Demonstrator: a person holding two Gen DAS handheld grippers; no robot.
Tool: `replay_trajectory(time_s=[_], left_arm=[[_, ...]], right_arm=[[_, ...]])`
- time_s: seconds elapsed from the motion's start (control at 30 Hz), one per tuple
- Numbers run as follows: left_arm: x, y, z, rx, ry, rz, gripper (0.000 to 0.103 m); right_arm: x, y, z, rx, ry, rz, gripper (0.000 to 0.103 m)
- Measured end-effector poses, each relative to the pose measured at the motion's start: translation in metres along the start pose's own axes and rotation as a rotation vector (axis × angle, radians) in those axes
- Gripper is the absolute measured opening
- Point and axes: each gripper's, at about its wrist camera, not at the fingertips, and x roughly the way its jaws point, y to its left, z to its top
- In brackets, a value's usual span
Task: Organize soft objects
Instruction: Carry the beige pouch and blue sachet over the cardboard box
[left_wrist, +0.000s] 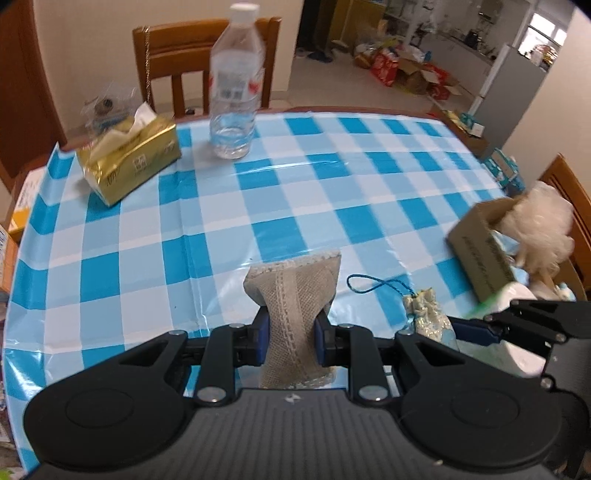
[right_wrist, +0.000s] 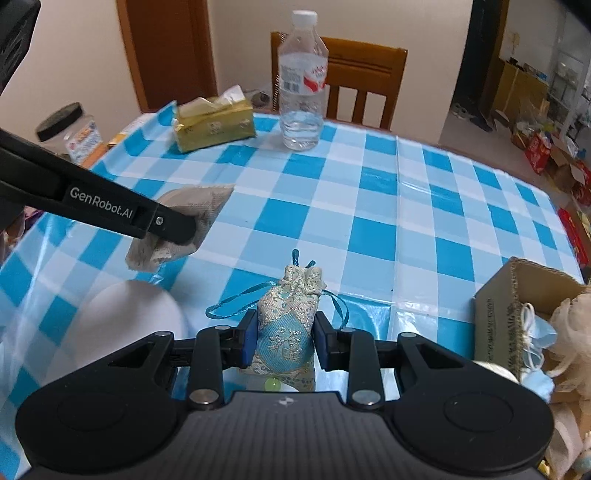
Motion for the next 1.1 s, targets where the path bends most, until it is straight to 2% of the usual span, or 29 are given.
replay_trajectory(time_s=[0.4, 0.6, 0.83, 1.0, 1.1], left_arm=[[-0.073, -0.038, -0.047, 0.137, -0.013, -0.032, 0.022], [-0.097, -0.063, -0.080, 0.213, -0.009, -0.084, 0.022], [-0.109, -0.104, -0.106, 0.270, 0.020, -0.125, 0.022], [-0.109, -0.144, -0.110, 0.288, 0.019, -0.131, 0.022], [-0.106, -0.172, -0.106, 0.266, 0.015, -0.141, 0.022]], right_arm=[[-0.085, 0.009, -0.040, -0.064, -0.022, 0.051, 0.036], [-0.119, -0.001, -0.073, -0.003, -0.007, 0.004, 0.036], [-0.148, -0.050, -0.105, 0.069, 0.001, -0.053, 0.036], [-0.160, -0.097, -0.114, 0.068, -0.008, -0.065, 0.036], [-0.168, -0.125, -0.116, 0.041, -0.024, -0.066, 0.036]])
